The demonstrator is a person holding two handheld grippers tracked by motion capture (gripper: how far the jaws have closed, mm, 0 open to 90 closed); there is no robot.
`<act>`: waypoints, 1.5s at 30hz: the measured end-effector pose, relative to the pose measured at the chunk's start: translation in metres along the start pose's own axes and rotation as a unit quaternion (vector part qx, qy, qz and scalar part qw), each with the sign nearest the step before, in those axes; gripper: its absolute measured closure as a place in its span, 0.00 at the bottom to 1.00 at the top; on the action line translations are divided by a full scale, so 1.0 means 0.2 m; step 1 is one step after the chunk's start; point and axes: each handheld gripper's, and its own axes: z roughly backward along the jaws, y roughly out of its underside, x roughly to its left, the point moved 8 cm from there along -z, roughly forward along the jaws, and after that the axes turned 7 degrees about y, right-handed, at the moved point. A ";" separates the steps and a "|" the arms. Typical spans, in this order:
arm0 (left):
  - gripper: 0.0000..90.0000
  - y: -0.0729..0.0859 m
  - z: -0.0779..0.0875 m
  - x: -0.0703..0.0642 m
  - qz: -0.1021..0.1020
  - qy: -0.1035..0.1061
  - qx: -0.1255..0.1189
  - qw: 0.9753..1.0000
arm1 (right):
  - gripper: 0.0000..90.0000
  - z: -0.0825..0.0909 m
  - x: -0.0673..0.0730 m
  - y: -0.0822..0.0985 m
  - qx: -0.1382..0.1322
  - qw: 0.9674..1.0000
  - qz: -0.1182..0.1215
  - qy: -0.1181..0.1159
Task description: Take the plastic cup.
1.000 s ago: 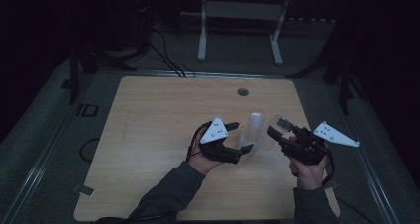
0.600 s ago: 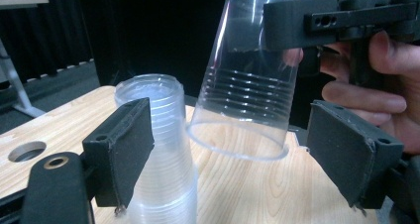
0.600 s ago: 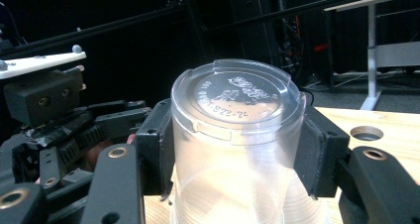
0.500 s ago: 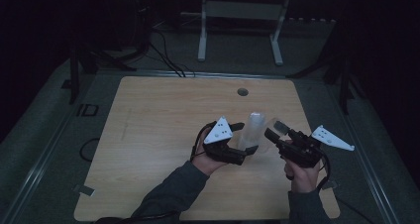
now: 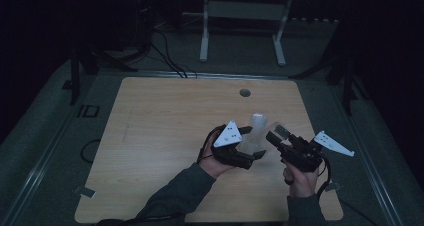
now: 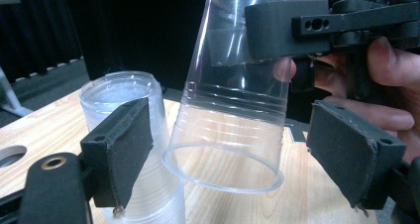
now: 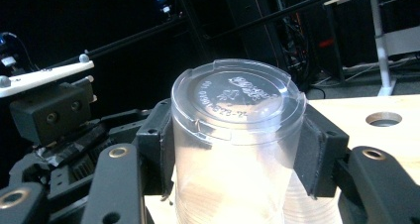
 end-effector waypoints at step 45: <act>0.33 0.04 -0.07 0.01 -0.004 -0.009 0.016 1.000 | 0.43 -0.03 -0.01 0.06 -0.024 0.992 -0.107 -0.059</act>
